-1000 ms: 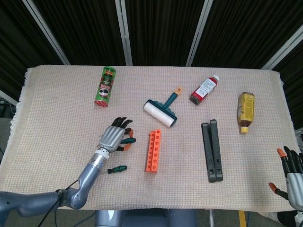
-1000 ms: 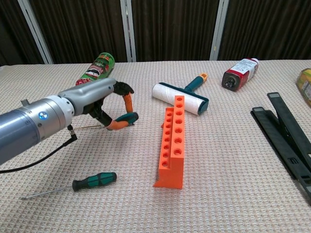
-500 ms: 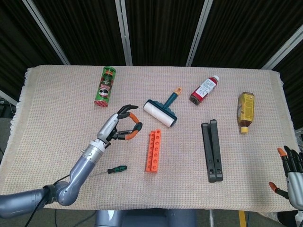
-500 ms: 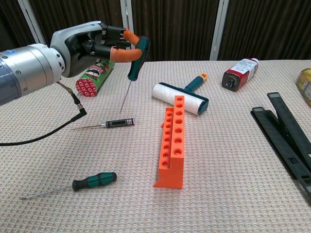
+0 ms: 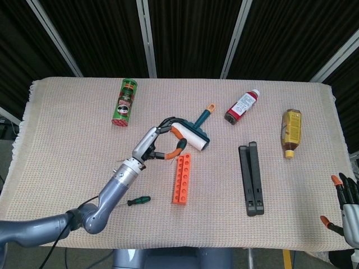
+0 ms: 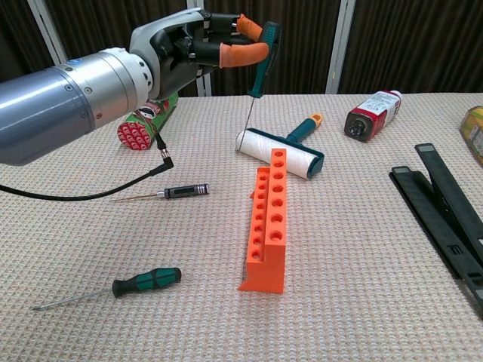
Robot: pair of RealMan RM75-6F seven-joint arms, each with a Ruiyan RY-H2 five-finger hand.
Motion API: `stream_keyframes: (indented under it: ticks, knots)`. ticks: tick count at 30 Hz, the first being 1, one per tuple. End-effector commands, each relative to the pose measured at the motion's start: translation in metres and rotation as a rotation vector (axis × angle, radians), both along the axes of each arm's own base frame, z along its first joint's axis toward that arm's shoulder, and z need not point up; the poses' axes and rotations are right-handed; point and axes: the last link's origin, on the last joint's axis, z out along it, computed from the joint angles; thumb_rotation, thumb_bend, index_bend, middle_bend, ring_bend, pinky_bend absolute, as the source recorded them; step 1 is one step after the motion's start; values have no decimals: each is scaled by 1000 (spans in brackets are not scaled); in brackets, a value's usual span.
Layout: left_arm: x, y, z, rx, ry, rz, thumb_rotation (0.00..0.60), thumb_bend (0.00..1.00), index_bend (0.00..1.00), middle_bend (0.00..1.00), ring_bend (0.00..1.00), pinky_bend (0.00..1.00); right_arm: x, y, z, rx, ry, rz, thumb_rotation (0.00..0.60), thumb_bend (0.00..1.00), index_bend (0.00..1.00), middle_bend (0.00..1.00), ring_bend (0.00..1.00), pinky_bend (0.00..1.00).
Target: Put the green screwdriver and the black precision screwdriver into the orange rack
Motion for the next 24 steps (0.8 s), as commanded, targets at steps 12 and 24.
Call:
stream_keyframes:
  ticks: [12, 24]
  knots:
    - [18, 9, -30, -30, -55, 15, 562, 435, 586, 136, 0, 0, -3, -3, 3, -4, -2, -11, 600, 0, 0, 0, 0, 0]
    - [20, 17, -41, 11, -23, -9, 560, 434, 589, 142, 0, 0, -5, -5, 4, -5, -3, -25, 600, 0, 0, 0, 0, 0]
